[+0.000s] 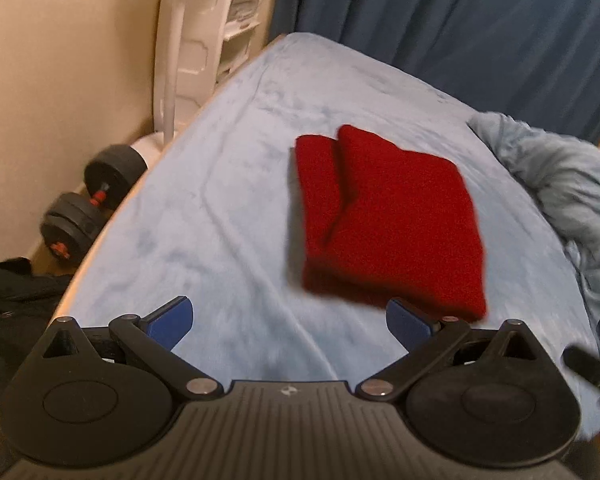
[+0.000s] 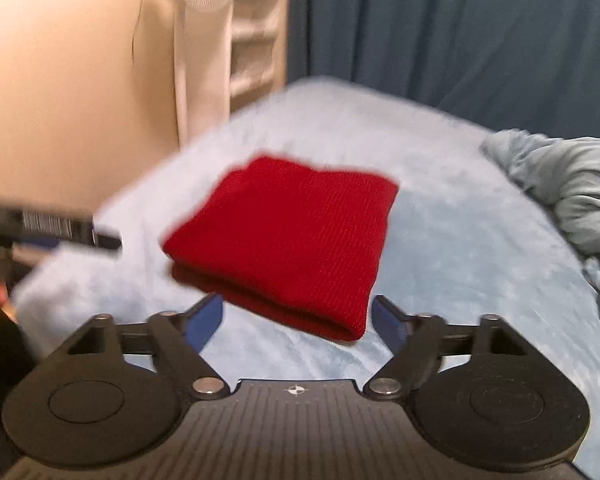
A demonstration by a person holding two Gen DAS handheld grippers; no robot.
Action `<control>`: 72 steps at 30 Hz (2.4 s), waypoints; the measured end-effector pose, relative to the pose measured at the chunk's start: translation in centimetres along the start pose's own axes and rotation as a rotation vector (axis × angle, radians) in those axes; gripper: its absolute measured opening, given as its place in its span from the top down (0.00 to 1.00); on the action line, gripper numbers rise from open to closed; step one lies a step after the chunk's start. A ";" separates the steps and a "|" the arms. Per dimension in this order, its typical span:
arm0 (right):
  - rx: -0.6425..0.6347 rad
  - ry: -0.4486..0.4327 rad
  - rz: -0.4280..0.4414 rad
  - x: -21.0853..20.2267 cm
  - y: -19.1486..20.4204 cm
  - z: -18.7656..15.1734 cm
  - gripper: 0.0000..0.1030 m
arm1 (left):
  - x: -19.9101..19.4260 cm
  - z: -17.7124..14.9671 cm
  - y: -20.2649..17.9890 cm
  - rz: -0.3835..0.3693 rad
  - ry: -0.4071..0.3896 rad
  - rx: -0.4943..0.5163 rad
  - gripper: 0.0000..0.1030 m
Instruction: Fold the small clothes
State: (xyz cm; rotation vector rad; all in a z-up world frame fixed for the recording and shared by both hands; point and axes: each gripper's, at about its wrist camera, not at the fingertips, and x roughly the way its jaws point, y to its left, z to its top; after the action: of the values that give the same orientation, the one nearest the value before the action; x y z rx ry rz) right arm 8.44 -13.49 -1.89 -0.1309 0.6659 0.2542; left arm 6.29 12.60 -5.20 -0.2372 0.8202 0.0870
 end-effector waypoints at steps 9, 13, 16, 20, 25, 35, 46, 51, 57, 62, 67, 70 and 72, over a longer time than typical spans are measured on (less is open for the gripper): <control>0.165 -0.038 0.107 -7.7 -0.3 -3.7 0.15 | -9.8 -5.2 -5.7 0.044 -0.037 0.117 0.00; 0.157 -0.023 0.061 -9.5 -0.4 -4.3 0.15 | -11.1 -6.4 -8.2 0.101 -0.043 0.206 0.00; 0.167 -0.023 0.041 -10.6 -0.4 -4.6 0.15 | -11.7 -7.2 -8.9 0.126 -0.031 0.215 0.00; 0.180 -0.049 0.024 -11.7 -0.9 -4.9 0.15 | -12.0 -7.4 -9.0 0.146 -0.018 0.208 0.00; 0.194 -0.055 0.017 -12.4 -1.3 -5.2 0.15 | -12.8 -7.4 -9.6 0.157 -0.034 0.227 0.00; 0.195 -0.048 0.001 -12.6 -1.3 -5.3 0.15 | -12.9 -7.5 -9.4 0.168 -0.024 0.233 0.00; 0.200 -0.032 0.000 -12.2 -1.4 -5.4 0.15 | -12.4 -7.5 -9.1 0.165 -0.001 0.227 0.00; 0.202 -0.020 0.000 -11.9 -1.5 -5.4 0.15 | -12.1 -7.5 -9.1 0.167 0.007 0.226 0.00; 0.204 -0.008 0.004 -11.5 -1.7 -5.6 0.15 | -11.8 -7.6 -9.0 0.167 0.020 0.221 0.00; 0.205 0.006 0.007 -11.0 -1.7 -5.6 0.15 | -11.3 -7.6 -8.9 0.167 0.034 0.219 0.00; 0.209 0.025 0.008 -10.3 -1.7 -5.7 0.15 | -10.7 -7.6 -8.8 0.169 0.049 0.214 0.00; 0.210 0.040 0.011 -9.8 -1.8 -5.8 0.15 | -10.1 -7.5 -8.5 0.169 0.064 0.210 0.00; 0.211 0.052 0.011 -9.3 -1.8 -5.9 0.15 | -9.6 -7.4 -8.3 0.169 0.076 0.202 0.00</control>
State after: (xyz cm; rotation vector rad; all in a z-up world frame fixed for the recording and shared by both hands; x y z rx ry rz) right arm -1.60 -18.16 -0.57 0.0687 0.7407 0.1905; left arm -4.12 2.84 -1.60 0.0201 0.9174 0.1529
